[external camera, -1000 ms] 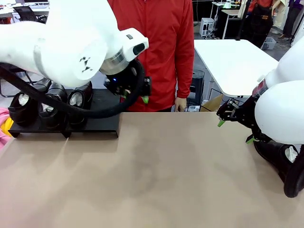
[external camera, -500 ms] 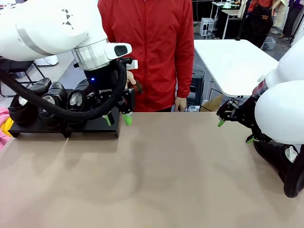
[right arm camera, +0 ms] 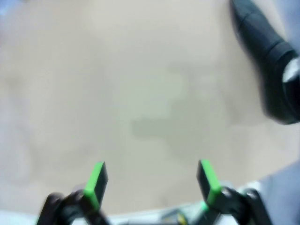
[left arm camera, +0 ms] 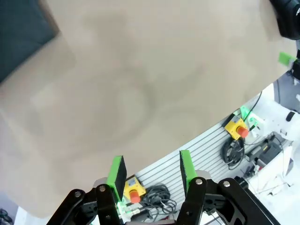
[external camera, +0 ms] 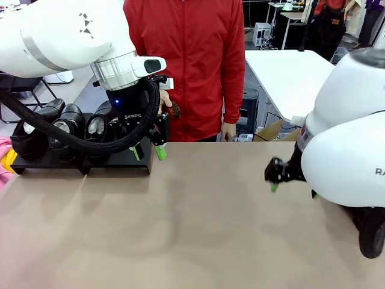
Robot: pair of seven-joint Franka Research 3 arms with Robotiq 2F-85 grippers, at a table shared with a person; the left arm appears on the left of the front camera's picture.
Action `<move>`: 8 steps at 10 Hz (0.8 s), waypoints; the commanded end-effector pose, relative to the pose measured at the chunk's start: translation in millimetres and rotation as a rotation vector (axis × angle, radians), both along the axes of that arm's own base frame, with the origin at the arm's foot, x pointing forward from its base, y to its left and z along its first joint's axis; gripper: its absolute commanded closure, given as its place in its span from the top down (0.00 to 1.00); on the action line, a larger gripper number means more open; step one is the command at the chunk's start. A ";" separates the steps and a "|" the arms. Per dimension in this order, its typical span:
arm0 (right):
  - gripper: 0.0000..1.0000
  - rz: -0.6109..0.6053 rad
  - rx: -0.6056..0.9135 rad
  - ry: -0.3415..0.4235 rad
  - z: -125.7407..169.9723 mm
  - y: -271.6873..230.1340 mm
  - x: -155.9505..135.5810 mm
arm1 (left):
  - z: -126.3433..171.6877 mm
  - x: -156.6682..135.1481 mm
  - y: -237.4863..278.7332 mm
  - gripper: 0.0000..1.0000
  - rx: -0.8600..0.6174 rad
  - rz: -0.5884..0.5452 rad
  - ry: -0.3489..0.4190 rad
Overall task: Organize the shoes by placing them on the stand.
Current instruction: Pick up one Shoe and place it in the middle of the table.
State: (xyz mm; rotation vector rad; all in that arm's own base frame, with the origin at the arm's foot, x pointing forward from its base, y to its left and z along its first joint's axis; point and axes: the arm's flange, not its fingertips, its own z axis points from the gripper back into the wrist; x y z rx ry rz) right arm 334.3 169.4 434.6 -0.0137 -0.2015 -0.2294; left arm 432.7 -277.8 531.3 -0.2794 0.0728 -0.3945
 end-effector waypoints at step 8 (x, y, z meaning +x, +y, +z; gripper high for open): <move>1.00 0.274 0.056 0.124 10.6 -116.5 13.2 | 1.7 0.1 2.6 0.61 -0.005 0.006 0.002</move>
